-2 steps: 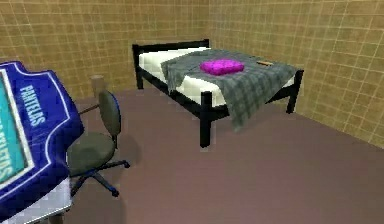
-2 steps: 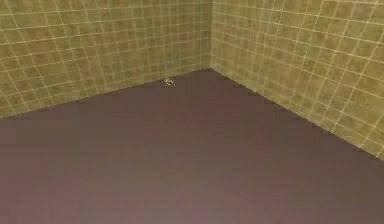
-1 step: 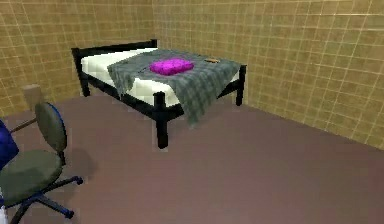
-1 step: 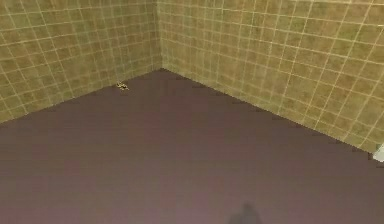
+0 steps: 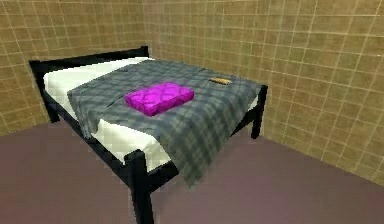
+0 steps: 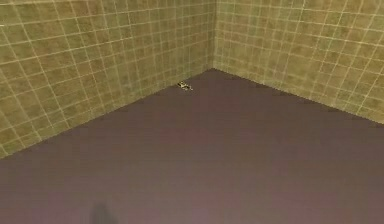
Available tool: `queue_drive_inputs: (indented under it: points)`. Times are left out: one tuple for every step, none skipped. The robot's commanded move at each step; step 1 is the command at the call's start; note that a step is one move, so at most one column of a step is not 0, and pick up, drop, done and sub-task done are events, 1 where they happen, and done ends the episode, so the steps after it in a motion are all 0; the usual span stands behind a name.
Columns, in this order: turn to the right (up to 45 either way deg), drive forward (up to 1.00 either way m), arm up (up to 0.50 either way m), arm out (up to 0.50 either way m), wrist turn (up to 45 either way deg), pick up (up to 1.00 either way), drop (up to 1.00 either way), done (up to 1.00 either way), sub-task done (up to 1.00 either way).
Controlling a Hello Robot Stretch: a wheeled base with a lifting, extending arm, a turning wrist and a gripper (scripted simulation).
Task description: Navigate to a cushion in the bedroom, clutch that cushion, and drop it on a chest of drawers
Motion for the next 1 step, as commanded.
queue_drive_inputs:
  points:
    - [3.0,0.0,0.0,0.0,0.0,0.0,0.0,0.0,0.0]
